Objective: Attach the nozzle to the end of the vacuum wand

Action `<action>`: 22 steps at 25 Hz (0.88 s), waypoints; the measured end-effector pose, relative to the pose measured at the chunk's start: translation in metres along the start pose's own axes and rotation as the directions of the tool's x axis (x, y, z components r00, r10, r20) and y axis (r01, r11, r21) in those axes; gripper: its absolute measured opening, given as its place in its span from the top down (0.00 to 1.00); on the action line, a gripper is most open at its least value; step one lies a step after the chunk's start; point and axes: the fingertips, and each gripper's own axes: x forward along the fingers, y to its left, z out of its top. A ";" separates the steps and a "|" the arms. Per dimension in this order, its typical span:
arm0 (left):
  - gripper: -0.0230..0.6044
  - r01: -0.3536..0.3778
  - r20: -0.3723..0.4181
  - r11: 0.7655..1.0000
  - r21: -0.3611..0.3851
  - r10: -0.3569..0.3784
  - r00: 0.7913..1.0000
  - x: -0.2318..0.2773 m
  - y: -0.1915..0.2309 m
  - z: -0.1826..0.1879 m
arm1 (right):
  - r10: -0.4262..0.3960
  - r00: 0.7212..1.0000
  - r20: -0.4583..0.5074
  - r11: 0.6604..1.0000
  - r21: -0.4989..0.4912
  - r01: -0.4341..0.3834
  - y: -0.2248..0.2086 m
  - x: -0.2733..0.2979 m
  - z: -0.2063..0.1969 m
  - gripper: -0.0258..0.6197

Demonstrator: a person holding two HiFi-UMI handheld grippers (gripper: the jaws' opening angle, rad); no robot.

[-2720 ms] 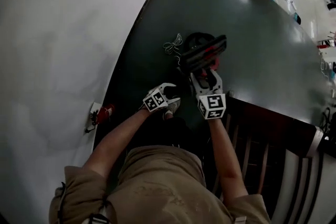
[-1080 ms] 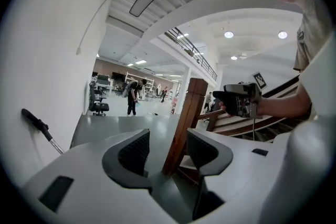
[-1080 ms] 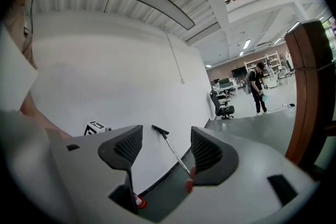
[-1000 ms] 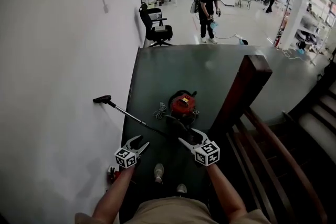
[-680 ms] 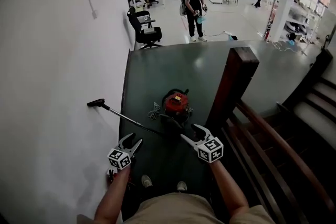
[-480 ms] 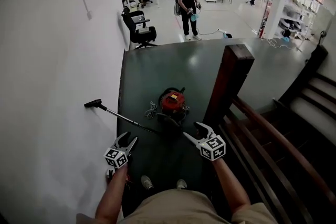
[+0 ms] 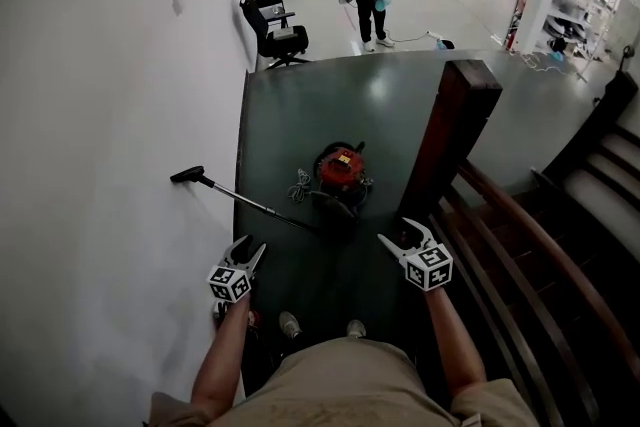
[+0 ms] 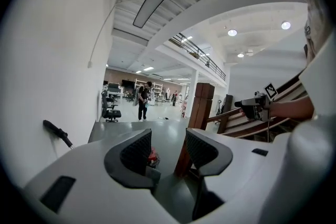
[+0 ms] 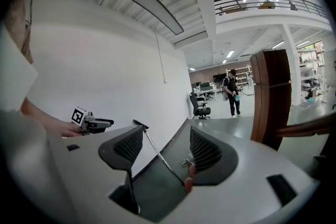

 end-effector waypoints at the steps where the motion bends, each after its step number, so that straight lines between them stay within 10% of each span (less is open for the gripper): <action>1: 0.62 -0.008 -0.010 1.000 -0.003 0.008 1.000 -0.001 0.001 -0.006 | -0.006 1.000 -0.002 1.000 0.015 0.006 -0.002 -0.001 -0.004 0.51; 22: 0.64 -0.011 -0.065 0.997 -0.073 0.006 0.998 0.005 -0.025 -0.054 | -0.026 0.997 -0.078 0.997 0.069 0.032 -0.008 0.002 -0.060 0.65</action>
